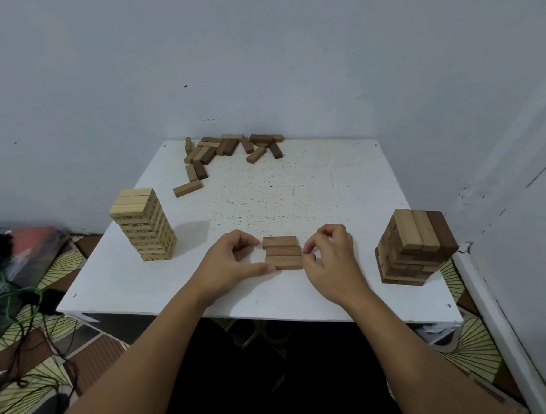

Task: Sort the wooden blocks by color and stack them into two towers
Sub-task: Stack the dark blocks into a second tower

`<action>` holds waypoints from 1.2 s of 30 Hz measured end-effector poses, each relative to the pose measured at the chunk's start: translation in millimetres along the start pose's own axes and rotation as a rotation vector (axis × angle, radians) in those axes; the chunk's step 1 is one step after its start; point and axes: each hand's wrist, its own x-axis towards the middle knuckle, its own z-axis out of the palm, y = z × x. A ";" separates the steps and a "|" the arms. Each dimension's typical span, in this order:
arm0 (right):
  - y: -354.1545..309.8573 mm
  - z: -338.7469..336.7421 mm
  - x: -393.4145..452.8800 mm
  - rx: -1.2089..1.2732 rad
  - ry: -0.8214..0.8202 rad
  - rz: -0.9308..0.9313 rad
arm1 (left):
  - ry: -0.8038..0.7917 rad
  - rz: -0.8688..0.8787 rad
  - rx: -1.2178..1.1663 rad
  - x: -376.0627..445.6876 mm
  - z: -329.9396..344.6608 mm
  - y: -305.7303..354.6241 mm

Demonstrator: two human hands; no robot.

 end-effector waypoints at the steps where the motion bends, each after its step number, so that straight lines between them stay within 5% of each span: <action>1: -0.5 -0.4 -0.4 0.009 -0.008 -0.001 | 0.001 -0.003 0.005 0.1 0.1 0.1; 11: -4.2 -3.2 -0.1 0.071 -0.021 0.016 | 0.046 0.018 0.058 -5.3 3.8 11.1; 16: -21.4 -7.9 7.5 0.630 0.047 0.189 | 0.260 -0.022 -0.431 -3.2 21.3 33.8; 20: -37.7 11.9 10.6 0.920 0.054 0.298 | 0.253 -0.067 -0.602 -0.4 45.3 49.8; 36: -47.8 33.9 8.2 0.969 0.013 0.305 | 0.190 -0.049 -0.493 -1.5 65.7 40.1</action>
